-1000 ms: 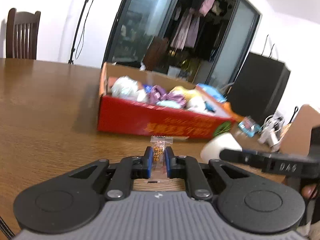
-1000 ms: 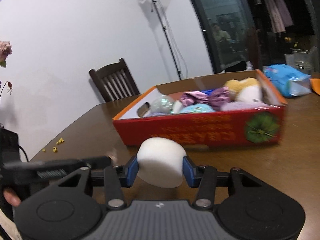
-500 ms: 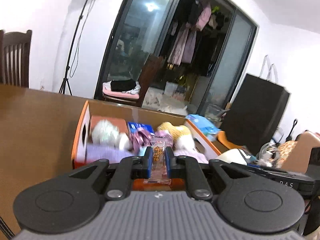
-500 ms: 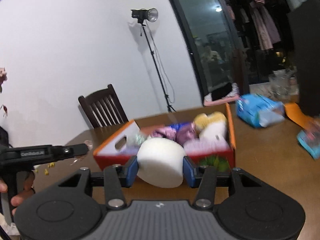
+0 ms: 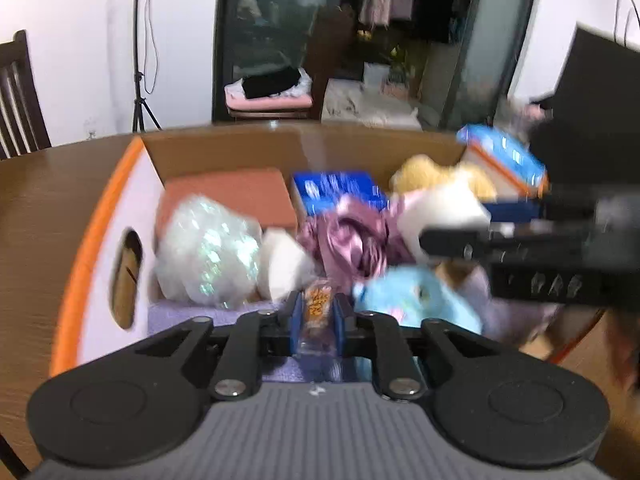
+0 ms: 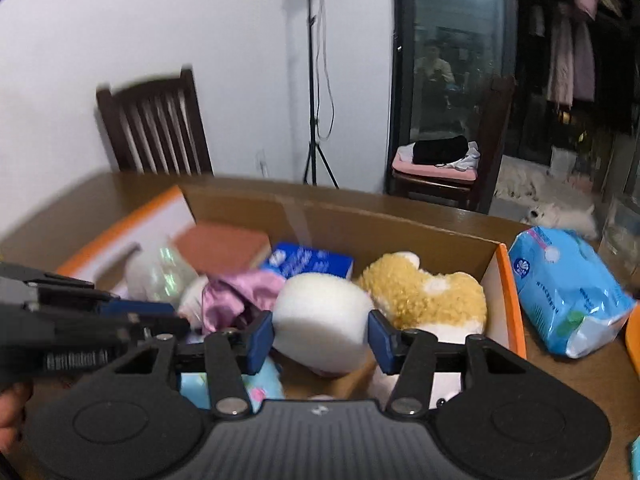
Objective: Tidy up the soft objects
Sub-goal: 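Carry the candy and foam cylinder into the box and open both grippers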
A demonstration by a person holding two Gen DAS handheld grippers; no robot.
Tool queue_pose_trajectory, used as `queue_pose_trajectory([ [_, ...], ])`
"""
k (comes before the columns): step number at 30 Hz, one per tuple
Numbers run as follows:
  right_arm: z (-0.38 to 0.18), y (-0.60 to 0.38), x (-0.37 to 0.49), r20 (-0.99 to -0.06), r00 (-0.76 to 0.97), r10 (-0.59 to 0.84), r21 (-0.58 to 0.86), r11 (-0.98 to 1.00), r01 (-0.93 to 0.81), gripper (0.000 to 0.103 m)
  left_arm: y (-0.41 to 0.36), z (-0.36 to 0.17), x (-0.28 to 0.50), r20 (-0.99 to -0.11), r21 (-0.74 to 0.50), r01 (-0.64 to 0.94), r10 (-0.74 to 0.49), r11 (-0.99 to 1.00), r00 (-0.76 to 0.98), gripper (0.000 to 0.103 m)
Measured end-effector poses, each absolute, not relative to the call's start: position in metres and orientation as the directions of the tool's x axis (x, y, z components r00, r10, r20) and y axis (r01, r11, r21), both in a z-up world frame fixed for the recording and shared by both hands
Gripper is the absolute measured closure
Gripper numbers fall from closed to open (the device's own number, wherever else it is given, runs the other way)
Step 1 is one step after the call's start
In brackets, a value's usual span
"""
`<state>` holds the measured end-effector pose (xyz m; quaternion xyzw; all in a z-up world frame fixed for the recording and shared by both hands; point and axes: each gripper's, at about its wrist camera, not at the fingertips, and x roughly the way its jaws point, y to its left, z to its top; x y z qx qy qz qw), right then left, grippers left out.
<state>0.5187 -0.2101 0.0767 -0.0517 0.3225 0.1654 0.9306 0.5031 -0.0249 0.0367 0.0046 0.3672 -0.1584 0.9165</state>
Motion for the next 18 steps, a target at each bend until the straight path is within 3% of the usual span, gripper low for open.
queue_pose_trajectory([
  [2, 0.078, -0.209, 0.522, -0.647, 0.705, 0.291, 0.029, 0.933, -0.359, 0.052, -0.029, 0.037, 0.502, -0.675, -0.075, 0.303, -0.272, 0.95, 0.686, 0.086],
  [8, 0.062, -0.21, 0.534, -0.714, 0.62, 0.324, 0.092, 0.922, -0.376, 0.047, -0.026, 0.041, 0.499, -0.673, -0.11, 0.295, -0.289, 0.949, 0.68, 0.065],
  [14, 0.085, -0.24, 0.517, -0.671, 0.639, 0.376, 0.198, 0.922, -0.333, 0.03, -0.017, 0.072, 0.472, -0.631, -0.086, 0.276, -0.267, 0.957, 0.728, 0.054],
  [18, 0.126, -0.257, 0.492, -0.609, 0.706, 0.362, 0.183, 0.93, -0.319, 0.029, -0.009, 0.108, 0.446, -0.579, -0.057, 0.255, -0.24, 0.965, 0.78, 0.05],
])
